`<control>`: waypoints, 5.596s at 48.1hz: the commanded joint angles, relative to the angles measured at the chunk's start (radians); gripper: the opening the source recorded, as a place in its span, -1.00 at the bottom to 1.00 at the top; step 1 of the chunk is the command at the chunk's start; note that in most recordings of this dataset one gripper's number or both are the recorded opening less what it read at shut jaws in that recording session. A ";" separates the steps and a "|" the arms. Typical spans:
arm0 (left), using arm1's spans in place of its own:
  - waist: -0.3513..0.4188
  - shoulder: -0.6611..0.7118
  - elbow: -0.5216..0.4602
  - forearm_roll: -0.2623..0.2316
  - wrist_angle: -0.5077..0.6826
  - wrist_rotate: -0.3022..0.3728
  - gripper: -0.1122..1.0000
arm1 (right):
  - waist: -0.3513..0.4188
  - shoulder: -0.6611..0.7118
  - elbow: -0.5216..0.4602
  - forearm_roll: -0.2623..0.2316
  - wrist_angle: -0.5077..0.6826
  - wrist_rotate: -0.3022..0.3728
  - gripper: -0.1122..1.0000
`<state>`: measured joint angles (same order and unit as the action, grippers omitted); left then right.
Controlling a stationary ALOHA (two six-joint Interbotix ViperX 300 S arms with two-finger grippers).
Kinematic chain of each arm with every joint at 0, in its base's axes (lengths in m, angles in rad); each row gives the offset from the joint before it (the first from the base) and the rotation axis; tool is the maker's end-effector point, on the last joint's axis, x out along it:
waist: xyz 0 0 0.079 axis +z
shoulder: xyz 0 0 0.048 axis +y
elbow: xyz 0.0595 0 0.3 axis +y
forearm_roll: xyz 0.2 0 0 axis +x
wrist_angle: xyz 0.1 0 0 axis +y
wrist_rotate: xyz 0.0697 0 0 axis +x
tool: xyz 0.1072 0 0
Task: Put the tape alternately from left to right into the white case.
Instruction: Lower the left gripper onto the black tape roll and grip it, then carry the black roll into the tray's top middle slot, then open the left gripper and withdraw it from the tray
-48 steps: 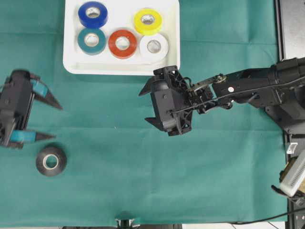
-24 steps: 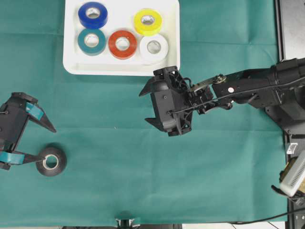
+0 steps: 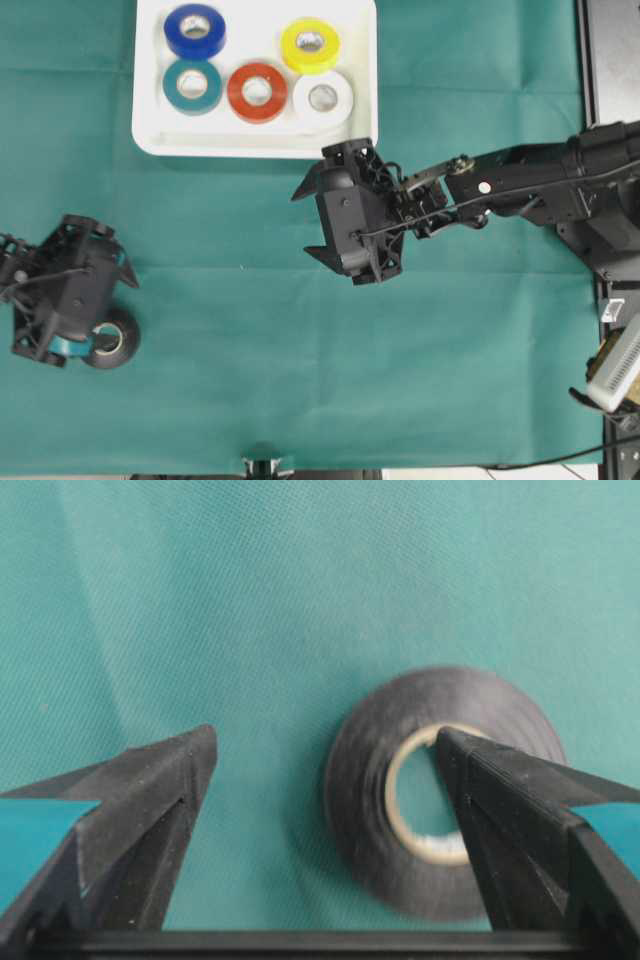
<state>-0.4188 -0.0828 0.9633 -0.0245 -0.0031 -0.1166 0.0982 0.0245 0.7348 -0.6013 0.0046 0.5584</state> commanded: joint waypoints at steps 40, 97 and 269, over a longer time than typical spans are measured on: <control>-0.028 0.015 -0.034 -0.002 0.169 0.000 0.81 | 0.003 -0.028 -0.009 -0.002 -0.009 0.002 0.25; -0.028 -0.109 -0.098 -0.002 0.192 0.002 -0.37 | 0.003 -0.028 -0.006 -0.003 -0.003 0.002 0.25; 0.591 0.023 -0.259 0.002 -0.083 0.382 0.70 | 0.003 -0.028 0.008 -0.003 -0.021 0.000 0.25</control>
<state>0.2056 -0.0261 0.7072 -0.0230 -0.0813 0.2669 0.0997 0.0245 0.7501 -0.6029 -0.0123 0.5584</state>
